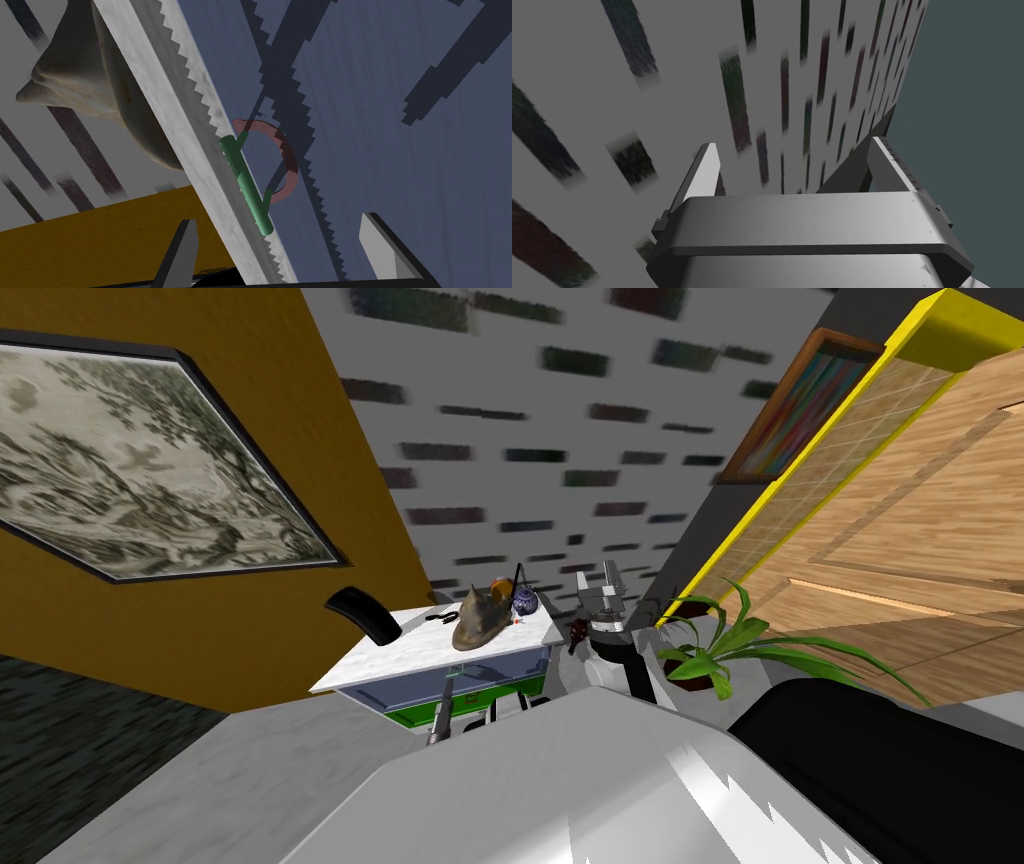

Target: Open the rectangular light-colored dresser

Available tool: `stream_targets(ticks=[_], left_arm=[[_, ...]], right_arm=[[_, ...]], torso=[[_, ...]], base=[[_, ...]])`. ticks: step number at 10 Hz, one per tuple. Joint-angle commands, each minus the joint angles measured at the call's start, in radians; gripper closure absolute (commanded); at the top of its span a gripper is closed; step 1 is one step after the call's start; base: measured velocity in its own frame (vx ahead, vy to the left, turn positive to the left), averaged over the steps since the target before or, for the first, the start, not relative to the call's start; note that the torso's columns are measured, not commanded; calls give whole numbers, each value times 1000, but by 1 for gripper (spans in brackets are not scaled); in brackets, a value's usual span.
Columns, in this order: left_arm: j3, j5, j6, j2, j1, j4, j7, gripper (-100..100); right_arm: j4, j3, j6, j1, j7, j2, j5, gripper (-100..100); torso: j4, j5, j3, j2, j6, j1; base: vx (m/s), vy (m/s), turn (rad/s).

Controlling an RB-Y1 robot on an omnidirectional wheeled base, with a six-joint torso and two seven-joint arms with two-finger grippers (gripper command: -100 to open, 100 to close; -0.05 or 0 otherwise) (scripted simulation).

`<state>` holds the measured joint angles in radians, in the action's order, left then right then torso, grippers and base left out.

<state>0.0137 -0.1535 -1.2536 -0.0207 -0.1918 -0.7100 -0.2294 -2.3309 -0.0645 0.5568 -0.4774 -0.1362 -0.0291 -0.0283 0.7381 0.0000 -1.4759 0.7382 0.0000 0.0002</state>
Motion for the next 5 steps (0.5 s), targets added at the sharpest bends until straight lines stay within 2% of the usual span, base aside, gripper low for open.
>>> stream_targets(ticks=[1,4,5], left_arm=[[1,-1,-10,18,6,25,-5,-100],[47,38,21,-51,91,75,47,-100],[47,38,21,-51,91,66,47,-100]], right_arm=[[0,0,0,0,0,0,0,0],[0,0,0,0,0,0,0,0],[0,0,0,0,0,0,0,0]], torso=[[0,0,0,0,0,0],[1,-1,1,2,0,-4],[1,-1,2,3,0,-3]], base=[[5,-8,0],[-54,-89,-128],[-59,-89,-38]])
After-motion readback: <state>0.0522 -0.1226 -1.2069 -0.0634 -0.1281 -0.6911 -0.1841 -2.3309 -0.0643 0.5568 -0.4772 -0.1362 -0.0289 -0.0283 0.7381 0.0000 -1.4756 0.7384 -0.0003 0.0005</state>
